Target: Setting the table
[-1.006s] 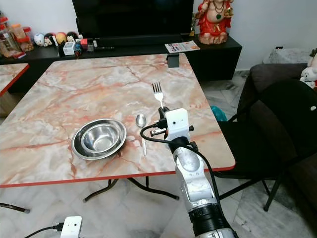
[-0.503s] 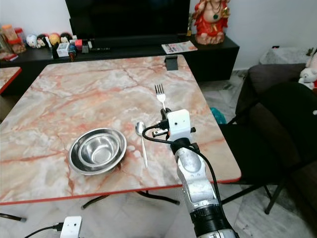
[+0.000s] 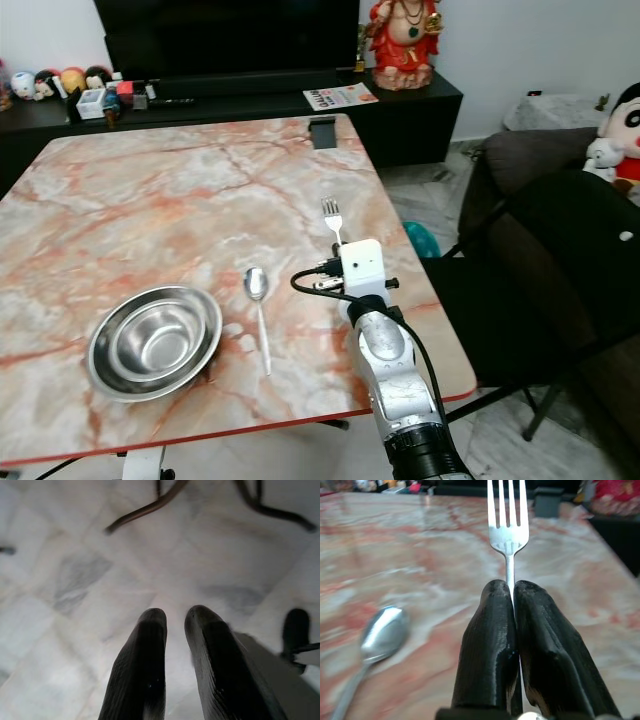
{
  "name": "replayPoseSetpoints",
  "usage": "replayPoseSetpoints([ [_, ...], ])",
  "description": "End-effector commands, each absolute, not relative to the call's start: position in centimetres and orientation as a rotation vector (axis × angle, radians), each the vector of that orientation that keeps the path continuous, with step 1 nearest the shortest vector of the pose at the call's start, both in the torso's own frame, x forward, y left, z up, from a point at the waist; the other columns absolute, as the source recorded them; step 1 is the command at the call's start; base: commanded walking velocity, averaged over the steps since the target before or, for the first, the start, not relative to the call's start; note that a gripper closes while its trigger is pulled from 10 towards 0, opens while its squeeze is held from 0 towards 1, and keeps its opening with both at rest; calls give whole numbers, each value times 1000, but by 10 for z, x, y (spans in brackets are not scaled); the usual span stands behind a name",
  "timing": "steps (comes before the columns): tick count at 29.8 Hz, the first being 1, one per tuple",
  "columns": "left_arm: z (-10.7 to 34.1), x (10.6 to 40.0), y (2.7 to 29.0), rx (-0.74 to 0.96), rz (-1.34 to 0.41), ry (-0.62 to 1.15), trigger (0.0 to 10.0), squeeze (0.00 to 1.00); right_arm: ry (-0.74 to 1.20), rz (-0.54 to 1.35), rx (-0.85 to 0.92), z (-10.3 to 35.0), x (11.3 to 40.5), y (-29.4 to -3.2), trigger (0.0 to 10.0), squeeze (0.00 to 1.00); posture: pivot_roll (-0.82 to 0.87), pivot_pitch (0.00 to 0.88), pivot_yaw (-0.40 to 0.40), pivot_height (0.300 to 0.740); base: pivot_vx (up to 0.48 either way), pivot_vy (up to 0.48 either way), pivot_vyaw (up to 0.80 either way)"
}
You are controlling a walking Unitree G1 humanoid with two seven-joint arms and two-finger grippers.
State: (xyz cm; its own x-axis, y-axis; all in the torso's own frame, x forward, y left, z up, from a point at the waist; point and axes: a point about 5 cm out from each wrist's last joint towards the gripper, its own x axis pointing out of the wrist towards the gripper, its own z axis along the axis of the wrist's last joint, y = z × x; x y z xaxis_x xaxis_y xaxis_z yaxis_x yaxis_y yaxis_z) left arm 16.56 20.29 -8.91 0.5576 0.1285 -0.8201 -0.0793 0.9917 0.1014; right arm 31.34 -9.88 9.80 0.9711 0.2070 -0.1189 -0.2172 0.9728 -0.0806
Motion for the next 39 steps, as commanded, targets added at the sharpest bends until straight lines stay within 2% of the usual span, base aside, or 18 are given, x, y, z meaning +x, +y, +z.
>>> replayPoseSetpoints([
  [1, -90, 162, 206, 67, 123, 988, 10000, 0, 172, 200, -85, 89, 312, -99, 10000, 0, -83, 0, 62, 740, 0, 0, 0],
  [15, -91, 152, 225, 100, 125, 1006, 10000, 0, 373, 127, -58, 63, 311, -90, 10000, 0, -42, 0, 112, 740, 0, 0, 0],
  [23, -90, 144, 238, 114, 145, 1013, 10000, 0, 473, 163, -50, 53, 309, -74, 10000, 0, -2, 0, 118, 740, 0, 0, 0],
  [39, -95, 142, 222, 73, 126, 1028, 10000, 0, 641, 151, -94, 35, 299, -81, 10000, 0, -25, 0, 80, 740, 0, 0, 0],
])
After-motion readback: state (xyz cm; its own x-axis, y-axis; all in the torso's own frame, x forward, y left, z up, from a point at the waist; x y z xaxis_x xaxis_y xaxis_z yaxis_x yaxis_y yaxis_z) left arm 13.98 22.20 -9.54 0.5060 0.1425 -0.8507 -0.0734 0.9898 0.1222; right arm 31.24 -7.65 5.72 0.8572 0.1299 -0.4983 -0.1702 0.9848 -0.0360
